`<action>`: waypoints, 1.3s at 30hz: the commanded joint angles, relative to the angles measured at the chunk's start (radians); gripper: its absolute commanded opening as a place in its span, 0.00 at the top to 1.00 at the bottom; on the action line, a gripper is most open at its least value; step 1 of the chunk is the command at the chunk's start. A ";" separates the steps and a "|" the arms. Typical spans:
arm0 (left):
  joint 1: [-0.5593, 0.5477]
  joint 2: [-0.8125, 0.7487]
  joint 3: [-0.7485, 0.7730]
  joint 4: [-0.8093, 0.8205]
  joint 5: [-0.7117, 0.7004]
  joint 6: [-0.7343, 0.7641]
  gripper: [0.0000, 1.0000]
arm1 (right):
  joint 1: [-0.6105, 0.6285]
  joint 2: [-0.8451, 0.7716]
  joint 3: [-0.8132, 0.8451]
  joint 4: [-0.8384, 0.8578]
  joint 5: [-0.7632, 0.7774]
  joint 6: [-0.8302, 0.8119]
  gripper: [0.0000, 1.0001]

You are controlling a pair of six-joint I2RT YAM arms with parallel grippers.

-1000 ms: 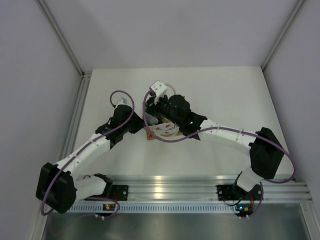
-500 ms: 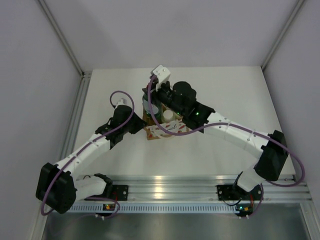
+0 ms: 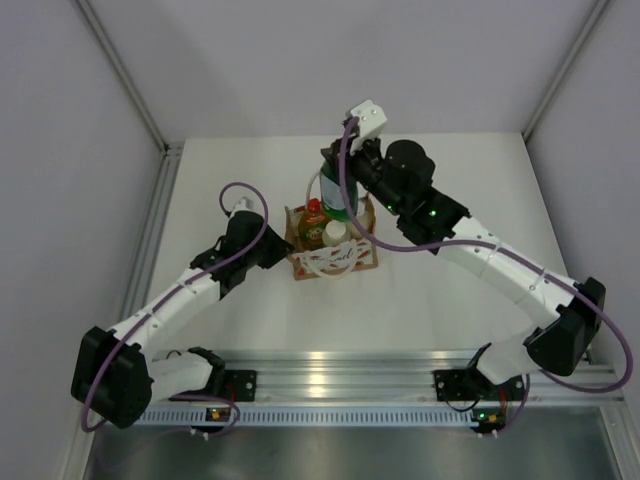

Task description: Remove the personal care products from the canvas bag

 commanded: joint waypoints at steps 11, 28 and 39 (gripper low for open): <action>0.004 -0.031 -0.007 -0.005 -0.007 -0.005 1.00 | -0.317 -0.193 -0.041 0.139 -0.008 0.068 1.00; 0.006 -0.039 -0.002 -0.007 0.020 0.002 0.99 | -0.582 -0.102 -0.357 0.481 -0.158 0.099 1.00; 0.004 -0.049 -0.007 -0.007 0.062 0.010 0.97 | -0.614 0.079 -0.511 0.880 -0.247 0.120 1.00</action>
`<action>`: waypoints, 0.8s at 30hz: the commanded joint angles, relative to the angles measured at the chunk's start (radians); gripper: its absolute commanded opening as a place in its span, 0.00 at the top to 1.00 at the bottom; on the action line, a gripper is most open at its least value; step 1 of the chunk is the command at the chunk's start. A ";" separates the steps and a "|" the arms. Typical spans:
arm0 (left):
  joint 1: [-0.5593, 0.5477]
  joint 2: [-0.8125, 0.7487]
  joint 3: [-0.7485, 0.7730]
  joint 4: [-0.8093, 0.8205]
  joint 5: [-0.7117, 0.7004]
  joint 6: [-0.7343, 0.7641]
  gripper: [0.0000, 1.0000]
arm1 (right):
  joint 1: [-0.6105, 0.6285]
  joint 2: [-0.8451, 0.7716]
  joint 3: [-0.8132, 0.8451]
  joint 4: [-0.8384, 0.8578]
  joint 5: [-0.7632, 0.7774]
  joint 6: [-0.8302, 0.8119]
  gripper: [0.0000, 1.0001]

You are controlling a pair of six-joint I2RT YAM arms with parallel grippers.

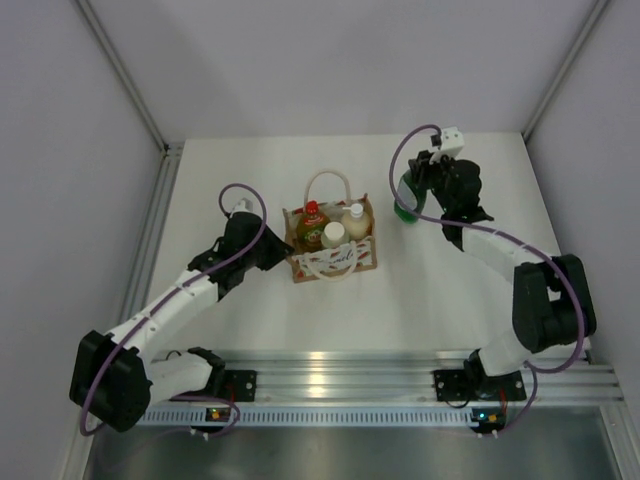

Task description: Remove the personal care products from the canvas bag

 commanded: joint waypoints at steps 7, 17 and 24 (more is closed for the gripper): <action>0.005 -0.042 -0.001 0.011 0.048 0.021 0.96 | -0.010 0.055 -0.084 0.550 -0.045 -0.002 1.00; 0.003 -0.027 0.007 0.011 0.057 0.024 0.95 | -0.007 -0.012 -0.120 0.460 -0.063 -0.043 0.07; 0.003 -0.012 0.022 0.011 0.059 0.032 0.94 | 0.016 -0.126 -0.026 0.197 -0.137 -0.019 0.05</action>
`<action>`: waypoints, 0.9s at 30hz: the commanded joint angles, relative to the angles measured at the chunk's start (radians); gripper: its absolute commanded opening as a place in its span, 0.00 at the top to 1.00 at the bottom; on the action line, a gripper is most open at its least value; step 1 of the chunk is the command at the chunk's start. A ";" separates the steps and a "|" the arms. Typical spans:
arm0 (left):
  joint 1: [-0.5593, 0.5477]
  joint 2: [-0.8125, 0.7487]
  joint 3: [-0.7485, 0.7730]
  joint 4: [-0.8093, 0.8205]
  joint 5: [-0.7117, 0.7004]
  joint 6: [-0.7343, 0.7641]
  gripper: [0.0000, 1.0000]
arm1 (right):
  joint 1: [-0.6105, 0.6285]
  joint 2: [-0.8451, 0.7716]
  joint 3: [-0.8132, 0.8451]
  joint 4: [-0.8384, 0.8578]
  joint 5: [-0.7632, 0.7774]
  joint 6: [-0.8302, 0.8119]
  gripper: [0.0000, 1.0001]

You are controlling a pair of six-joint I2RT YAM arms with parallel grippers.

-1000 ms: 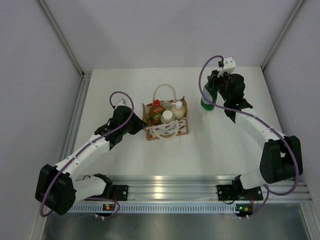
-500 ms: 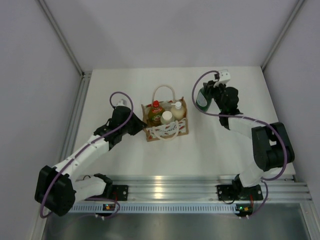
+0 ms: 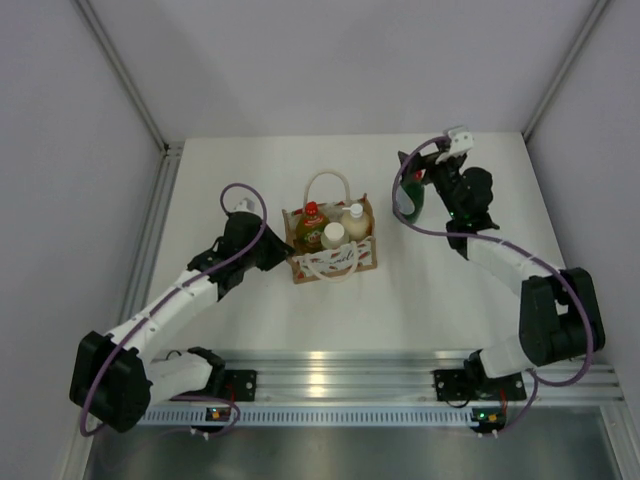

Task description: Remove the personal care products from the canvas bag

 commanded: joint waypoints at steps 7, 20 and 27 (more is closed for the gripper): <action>0.001 0.031 0.051 0.018 0.047 0.046 0.94 | 0.156 -0.272 0.038 -0.313 -0.130 0.071 0.01; 0.001 0.068 0.068 0.018 0.057 0.071 0.94 | 0.579 -0.132 0.030 -0.318 0.117 0.066 0.03; 0.001 0.065 0.074 0.017 0.064 0.080 0.93 | 0.604 0.015 0.073 -0.208 0.211 0.058 0.14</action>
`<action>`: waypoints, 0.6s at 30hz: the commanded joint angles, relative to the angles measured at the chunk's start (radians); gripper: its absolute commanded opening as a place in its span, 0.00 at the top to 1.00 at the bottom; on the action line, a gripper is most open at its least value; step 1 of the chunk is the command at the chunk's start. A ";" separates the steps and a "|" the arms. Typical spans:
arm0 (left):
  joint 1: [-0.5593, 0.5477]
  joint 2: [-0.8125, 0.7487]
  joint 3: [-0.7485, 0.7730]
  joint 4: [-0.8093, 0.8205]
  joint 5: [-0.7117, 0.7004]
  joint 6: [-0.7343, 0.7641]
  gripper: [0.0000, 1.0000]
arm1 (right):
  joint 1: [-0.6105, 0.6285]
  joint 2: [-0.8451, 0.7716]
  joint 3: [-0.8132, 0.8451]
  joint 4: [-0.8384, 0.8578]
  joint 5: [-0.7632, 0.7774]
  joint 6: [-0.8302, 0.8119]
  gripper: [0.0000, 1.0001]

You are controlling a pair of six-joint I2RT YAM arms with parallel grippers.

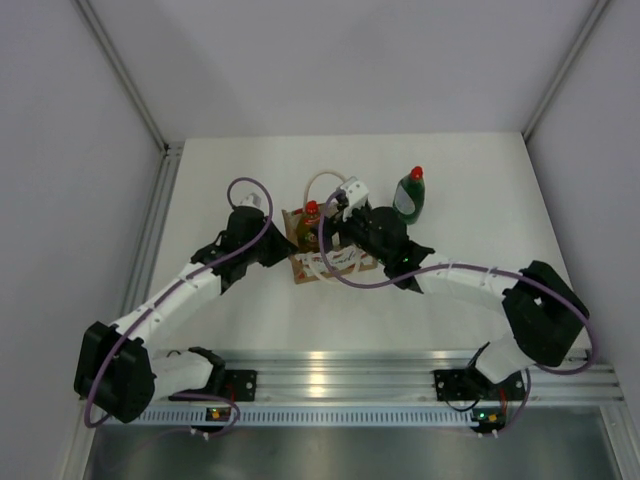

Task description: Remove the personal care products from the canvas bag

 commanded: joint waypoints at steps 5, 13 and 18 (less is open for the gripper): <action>-0.003 0.014 0.029 0.019 0.024 0.014 0.92 | 0.012 0.128 0.137 0.135 0.073 0.000 0.22; -0.003 0.015 0.026 0.018 0.026 0.014 0.92 | 0.014 0.212 0.221 0.122 0.070 -0.005 0.30; -0.003 0.009 0.027 0.018 0.027 0.016 0.92 | 0.017 0.245 0.248 0.124 0.067 -0.002 0.37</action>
